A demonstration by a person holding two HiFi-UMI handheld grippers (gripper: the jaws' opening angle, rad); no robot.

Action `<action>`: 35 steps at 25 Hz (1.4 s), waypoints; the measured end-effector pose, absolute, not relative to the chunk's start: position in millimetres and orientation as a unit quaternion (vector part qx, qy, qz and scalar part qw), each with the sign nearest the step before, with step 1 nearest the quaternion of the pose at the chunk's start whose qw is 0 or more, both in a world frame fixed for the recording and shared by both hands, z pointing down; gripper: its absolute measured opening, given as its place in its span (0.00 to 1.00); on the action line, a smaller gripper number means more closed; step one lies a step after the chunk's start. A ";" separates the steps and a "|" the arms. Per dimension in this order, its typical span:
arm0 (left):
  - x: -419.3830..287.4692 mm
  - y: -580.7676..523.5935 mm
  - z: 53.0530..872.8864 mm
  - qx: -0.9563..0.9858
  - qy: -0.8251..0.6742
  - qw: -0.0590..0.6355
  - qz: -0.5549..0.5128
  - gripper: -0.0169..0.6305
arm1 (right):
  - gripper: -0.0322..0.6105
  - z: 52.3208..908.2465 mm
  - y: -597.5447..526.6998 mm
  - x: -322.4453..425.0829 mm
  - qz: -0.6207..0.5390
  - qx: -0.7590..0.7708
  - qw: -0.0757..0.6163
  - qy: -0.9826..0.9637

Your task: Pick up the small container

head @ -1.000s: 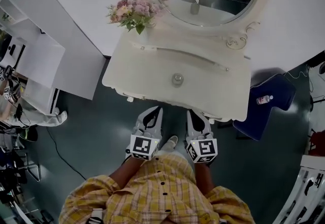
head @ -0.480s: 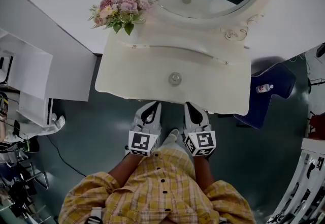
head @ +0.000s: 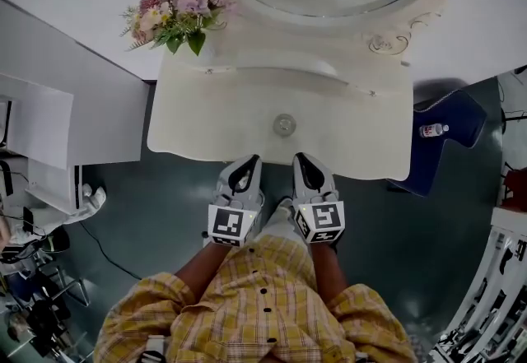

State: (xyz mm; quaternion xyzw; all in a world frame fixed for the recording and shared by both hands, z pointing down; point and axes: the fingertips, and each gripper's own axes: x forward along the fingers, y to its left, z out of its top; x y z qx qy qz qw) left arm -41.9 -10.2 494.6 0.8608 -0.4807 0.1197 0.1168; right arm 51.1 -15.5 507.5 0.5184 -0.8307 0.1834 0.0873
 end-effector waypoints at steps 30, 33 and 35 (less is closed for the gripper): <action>-46.6 -47.6 536.1 0.865 -0.458 0.150 0.140 0.03 | 0.57 635.7 -86.9 33.2 0.225 0.532 0.154 -0.802; -47.2 -49.4 538.8 0.865 -0.458 0.151 0.143 0.03 | 0.60 648.7 -93.8 30.0 0.224 0.532 0.161 -0.800; -47.5 -50.4 541.1 0.865 -0.457 0.153 0.141 0.03 | 0.62 657.1 -97.4 28.3 0.225 0.533 0.167 -0.799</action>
